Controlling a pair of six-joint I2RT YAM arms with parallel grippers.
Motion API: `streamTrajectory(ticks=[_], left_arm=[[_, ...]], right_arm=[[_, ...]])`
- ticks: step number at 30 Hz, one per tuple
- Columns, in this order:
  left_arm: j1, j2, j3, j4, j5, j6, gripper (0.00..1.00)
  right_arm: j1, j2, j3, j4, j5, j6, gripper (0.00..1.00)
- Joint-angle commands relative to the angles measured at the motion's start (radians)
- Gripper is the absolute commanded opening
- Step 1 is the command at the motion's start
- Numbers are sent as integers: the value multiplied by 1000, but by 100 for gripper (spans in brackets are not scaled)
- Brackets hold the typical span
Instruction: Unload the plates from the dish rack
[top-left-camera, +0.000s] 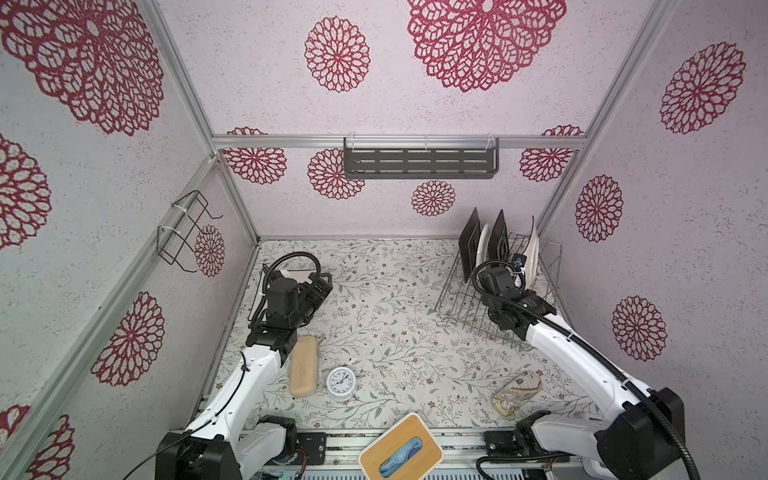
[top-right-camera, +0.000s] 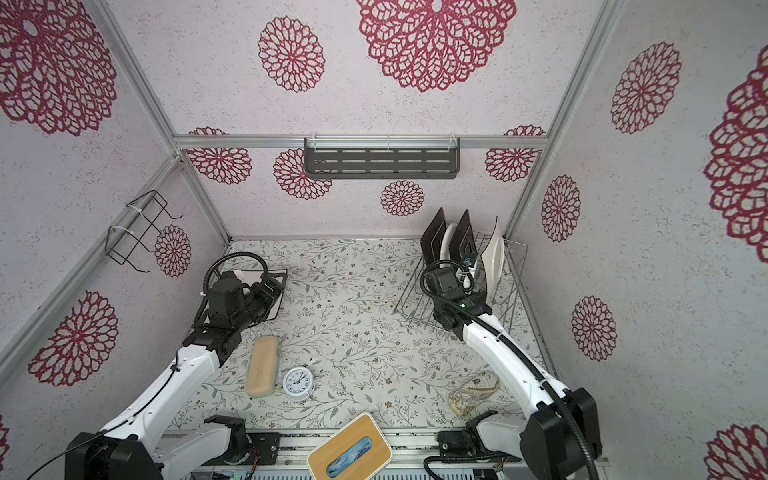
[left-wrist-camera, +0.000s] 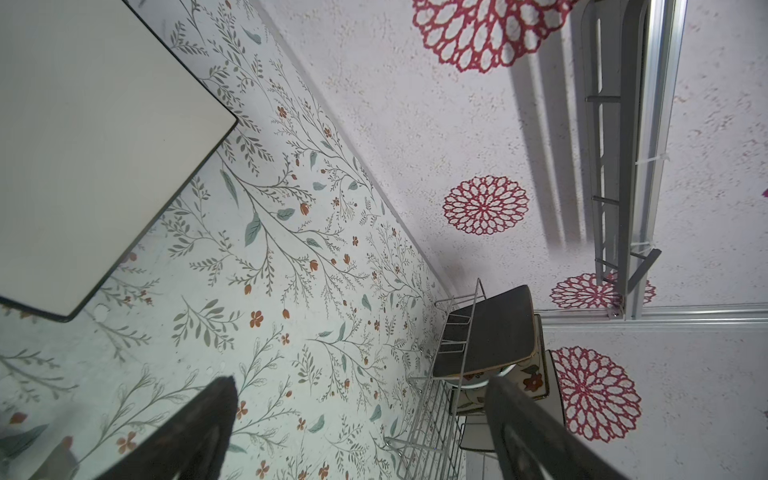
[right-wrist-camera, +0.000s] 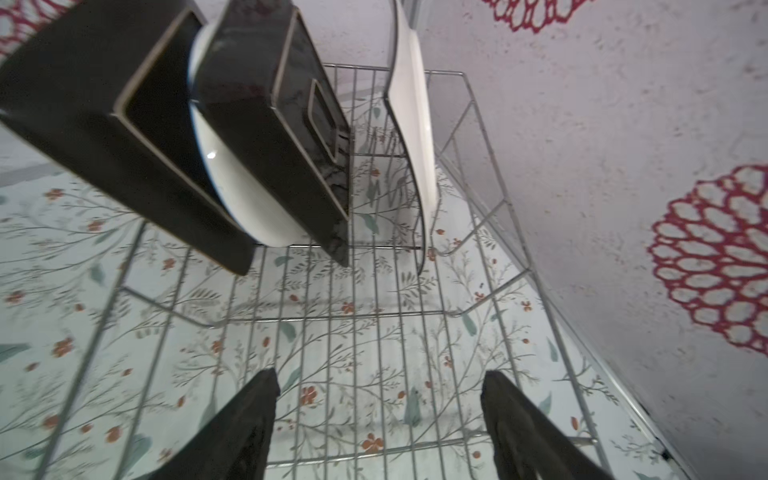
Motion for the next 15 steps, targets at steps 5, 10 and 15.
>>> streamTrajectory(ticks=[5, 10, 15], left_arm=[[-20, 22, 5, 88, 4, -11, 98], [-20, 24, 32, 88, 19, -3, 98], [-20, 36, 50, 92, 26, 1, 98]], right_arm=[[-80, 102, 33, 61, 179, -119, 79], [-128, 160, 18, 193, 178, -203, 76], [-165, 216, 14, 328, 157, -284, 73]])
